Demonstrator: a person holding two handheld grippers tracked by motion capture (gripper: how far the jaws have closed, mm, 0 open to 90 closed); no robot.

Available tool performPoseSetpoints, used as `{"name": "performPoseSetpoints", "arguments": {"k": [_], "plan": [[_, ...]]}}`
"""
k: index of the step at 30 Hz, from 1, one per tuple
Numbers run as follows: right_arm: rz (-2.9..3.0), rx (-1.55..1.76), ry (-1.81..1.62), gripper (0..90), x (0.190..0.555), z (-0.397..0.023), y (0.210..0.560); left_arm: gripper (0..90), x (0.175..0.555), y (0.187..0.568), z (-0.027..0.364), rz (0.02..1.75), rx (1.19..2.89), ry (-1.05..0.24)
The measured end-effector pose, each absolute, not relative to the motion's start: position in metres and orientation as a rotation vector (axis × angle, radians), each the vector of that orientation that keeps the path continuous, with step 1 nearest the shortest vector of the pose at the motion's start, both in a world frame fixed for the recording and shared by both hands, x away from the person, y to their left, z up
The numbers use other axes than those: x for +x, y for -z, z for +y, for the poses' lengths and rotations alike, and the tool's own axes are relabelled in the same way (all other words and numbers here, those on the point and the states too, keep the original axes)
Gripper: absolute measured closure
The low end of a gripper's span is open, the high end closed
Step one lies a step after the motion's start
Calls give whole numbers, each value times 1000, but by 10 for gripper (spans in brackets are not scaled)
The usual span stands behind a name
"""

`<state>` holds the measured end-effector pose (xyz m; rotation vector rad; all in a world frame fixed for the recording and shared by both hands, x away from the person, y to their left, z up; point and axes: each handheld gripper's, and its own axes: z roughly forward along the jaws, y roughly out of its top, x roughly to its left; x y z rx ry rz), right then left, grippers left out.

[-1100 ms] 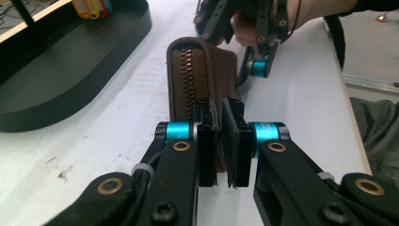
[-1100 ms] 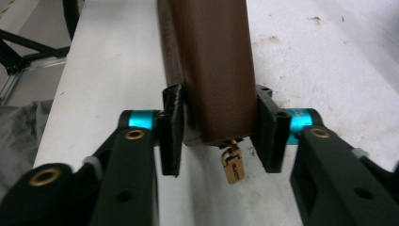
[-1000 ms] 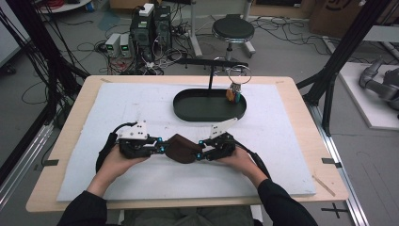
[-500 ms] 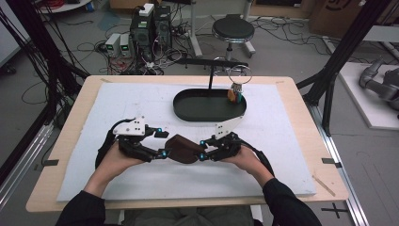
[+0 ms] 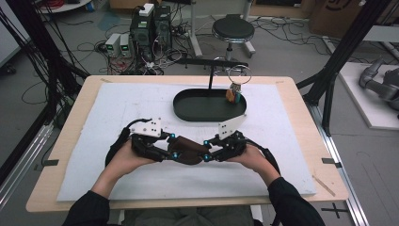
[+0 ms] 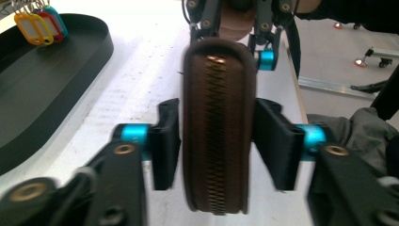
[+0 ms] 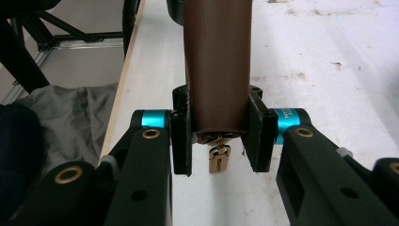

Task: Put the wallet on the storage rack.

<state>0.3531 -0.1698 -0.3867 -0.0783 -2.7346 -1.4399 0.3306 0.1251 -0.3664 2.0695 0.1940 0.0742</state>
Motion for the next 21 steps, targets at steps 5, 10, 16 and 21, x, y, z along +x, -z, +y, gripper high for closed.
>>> {"name": "performPoseSetpoints", "arguments": {"k": [5,10,16,21], "plan": [[-2754,-63,1437,678,353,-174,382,623,332,365,123,182,2048,-50],[-2752,-54,1480,647,353,-179,378,646,334,363,122,171,2011,-40],[-2713,-95,1645,418,354,-198,364,653,337,358,123,190,1987,-65],[-2691,-256,1872,339,358,-237,343,653,345,348,125,224,1934,-83]]}}
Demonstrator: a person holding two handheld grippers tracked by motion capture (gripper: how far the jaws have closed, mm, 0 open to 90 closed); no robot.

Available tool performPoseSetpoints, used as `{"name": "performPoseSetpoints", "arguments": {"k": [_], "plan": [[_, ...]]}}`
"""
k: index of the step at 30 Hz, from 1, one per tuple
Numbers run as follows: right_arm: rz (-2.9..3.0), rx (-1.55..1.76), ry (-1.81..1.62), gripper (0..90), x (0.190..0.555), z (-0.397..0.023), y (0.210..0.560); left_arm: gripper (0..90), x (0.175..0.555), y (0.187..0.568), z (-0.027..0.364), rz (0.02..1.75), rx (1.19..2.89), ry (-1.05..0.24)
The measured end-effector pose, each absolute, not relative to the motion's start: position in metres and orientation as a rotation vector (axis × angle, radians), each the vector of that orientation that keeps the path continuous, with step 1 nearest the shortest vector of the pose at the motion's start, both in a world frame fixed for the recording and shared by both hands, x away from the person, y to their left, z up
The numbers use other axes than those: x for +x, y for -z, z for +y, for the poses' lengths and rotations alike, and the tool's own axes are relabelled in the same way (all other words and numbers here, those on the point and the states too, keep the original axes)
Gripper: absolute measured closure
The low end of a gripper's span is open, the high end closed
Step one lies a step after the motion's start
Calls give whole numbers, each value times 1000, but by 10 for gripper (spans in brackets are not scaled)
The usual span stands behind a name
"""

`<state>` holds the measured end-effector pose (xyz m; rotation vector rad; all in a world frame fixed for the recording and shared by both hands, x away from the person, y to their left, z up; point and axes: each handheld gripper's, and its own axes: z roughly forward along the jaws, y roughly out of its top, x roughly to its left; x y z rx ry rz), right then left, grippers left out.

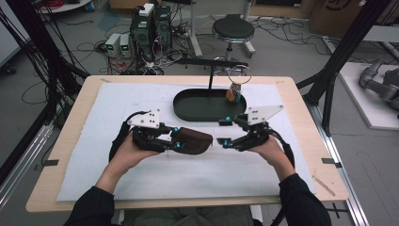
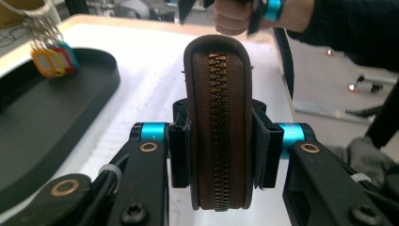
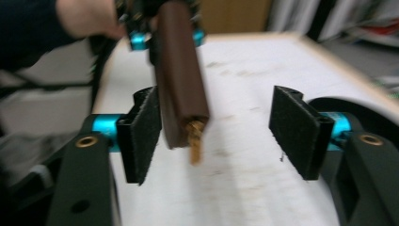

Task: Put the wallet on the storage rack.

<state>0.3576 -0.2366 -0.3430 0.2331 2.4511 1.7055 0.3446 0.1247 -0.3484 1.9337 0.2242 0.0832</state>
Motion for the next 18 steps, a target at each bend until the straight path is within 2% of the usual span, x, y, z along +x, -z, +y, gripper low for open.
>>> {"name": "performPoseSetpoints", "arguments": {"k": [9,18], "plan": [[2123,501,-1749,324,354,-305,323,654,373,346,120,401,1849,-135],[1995,678,-1660,302,354,-333,319,654,403,359,117,535,1789,-140]]}}
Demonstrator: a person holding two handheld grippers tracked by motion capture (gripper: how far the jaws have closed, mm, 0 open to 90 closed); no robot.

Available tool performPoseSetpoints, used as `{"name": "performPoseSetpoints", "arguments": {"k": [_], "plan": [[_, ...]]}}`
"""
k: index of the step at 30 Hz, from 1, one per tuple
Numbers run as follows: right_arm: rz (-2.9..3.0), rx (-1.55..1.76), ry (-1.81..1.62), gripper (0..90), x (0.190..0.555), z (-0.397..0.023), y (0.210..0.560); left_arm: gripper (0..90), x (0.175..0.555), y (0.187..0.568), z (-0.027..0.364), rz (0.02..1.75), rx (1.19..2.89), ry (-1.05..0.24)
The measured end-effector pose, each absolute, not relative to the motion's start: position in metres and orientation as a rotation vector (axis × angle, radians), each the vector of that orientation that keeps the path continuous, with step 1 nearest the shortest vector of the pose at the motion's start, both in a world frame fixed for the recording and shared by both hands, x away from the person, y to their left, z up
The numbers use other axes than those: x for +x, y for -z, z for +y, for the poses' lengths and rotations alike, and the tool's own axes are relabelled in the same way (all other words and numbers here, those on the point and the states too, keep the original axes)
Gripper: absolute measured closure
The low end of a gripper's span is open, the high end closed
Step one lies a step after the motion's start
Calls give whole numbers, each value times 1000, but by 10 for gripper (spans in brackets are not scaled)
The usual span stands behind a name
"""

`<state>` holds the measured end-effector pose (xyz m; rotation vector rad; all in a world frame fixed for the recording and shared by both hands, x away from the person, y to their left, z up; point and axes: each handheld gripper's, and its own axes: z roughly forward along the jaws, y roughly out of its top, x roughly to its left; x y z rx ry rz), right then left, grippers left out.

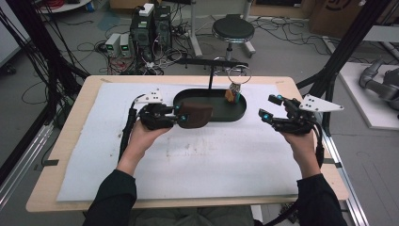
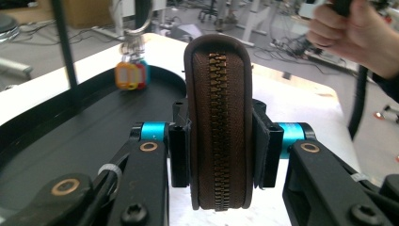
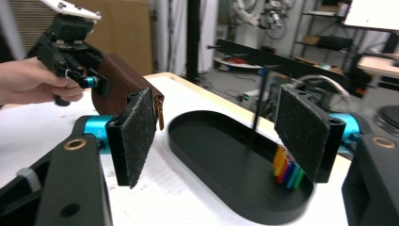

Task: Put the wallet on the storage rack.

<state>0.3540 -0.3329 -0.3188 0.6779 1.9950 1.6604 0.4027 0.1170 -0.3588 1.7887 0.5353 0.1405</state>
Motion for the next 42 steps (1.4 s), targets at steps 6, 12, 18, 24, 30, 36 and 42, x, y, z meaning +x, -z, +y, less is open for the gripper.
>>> {"name": "performPoseSetpoints", "arguments": {"k": [6,12,18,24,30,36,42], "plan": [[1966,726,-1637,304,354,-341,317,653,419,370,112,615,1769,-116],[1955,725,-1639,305,354,-343,317,653,435,377,101,668,1729,-115],[1944,733,-1602,305,351,-346,315,653,449,377,88,690,1743,-121],[1949,728,-1573,306,348,-347,315,652,463,384,77,729,1740,-128],[1949,736,-1572,306,347,-349,317,652,476,397,74,781,1714,-97],[1948,727,-1575,306,347,-349,316,652,485,406,69,829,1667,-51],[1968,723,-1583,306,349,-346,317,652,491,412,66,872,1655,-26]]}}
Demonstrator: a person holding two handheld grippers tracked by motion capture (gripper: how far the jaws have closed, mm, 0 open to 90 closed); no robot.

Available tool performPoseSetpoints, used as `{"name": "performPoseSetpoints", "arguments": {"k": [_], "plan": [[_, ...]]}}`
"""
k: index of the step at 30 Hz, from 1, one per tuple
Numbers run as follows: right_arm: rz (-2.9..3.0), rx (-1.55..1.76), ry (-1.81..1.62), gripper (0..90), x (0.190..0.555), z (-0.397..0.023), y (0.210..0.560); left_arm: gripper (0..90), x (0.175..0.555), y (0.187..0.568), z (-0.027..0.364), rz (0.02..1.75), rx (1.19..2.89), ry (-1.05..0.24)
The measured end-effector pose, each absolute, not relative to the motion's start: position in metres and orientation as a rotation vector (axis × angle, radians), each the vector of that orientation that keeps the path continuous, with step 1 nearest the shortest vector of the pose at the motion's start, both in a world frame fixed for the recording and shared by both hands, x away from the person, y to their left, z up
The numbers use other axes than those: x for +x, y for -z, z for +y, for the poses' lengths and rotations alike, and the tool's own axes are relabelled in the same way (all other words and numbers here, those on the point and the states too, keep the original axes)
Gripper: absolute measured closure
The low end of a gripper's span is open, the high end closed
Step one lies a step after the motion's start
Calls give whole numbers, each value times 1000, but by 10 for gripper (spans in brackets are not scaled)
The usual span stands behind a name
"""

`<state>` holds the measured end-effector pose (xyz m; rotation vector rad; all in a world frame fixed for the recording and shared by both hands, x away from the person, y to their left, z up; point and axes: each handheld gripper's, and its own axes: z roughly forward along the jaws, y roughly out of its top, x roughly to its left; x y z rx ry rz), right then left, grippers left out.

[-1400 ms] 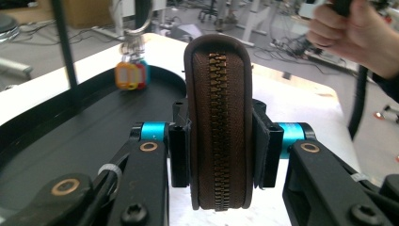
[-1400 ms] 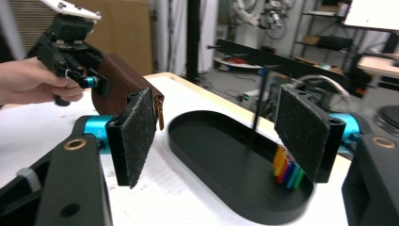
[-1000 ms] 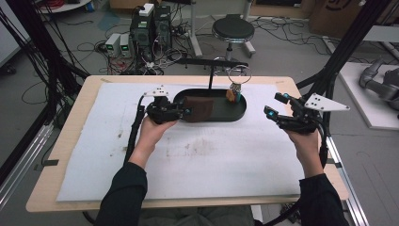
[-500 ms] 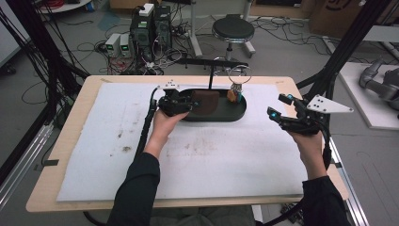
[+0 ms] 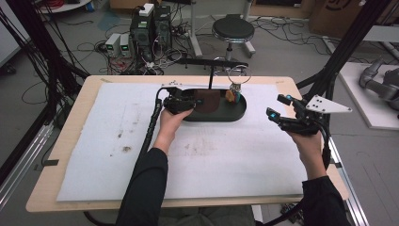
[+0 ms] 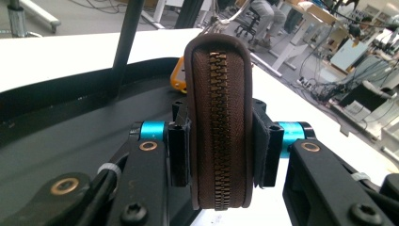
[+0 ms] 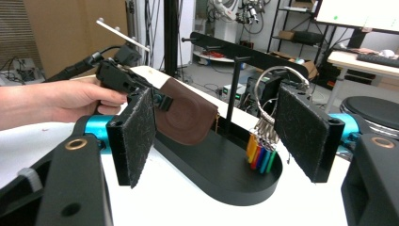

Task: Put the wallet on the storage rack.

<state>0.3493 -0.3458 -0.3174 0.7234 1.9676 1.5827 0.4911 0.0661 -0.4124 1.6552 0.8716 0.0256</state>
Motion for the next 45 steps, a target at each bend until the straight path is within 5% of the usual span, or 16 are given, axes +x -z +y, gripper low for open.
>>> {"name": "performPoseSetpoints", "arguments": {"k": [30,45], "plan": [[1978,720,-1575,306,349,-343,319,634,501,433,64,1002,1644,-9],[1987,717,-1564,306,349,-341,320,424,498,425,64,1037,1772,-224]]}}
